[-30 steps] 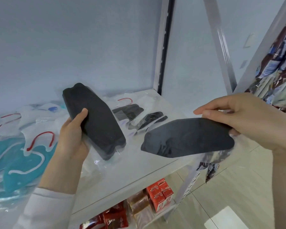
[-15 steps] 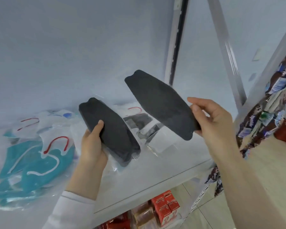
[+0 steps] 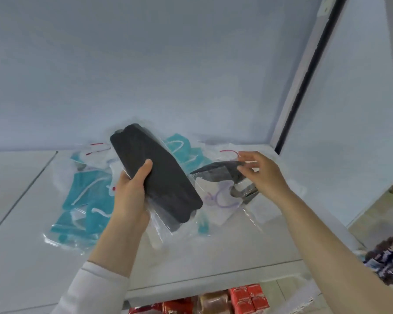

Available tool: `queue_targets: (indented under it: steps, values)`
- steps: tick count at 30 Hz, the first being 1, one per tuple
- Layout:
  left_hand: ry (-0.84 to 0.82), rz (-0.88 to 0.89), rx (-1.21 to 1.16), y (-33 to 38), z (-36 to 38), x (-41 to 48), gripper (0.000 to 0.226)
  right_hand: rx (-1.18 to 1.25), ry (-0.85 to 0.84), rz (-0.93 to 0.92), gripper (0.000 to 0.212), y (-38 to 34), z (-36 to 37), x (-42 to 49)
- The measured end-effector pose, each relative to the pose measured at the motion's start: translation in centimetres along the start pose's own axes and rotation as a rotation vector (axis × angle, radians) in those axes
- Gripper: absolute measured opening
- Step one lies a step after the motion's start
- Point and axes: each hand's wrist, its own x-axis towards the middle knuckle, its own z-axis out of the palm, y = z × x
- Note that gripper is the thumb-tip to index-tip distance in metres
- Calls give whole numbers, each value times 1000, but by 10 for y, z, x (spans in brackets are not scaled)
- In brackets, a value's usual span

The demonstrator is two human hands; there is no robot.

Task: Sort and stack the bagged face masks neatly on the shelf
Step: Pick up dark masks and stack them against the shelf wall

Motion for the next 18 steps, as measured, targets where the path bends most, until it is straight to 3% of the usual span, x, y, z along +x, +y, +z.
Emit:
queue_targets:
  steps: [4, 7, 12, 14, 18]
  values:
    - [24, 41, 4, 16, -19, 2, 17, -486, -405, -44, 66, 16, 9, 63]
    - [31, 38, 2, 19, -28, 0, 10, -666, -607, -117, 67, 18, 16, 81]
    - [77, 46, 2, 20, -40, 2, 27, -616, -502, -206, 44, 11, 5, 100]
    - [84, 38, -10, 18, -40, 4, 20, -575, -476, -201, 26, 3, -6, 107]
    - [37, 18, -29, 13, -33, 4, 7, -535, -367, -180, 16, -22, -37, 111]
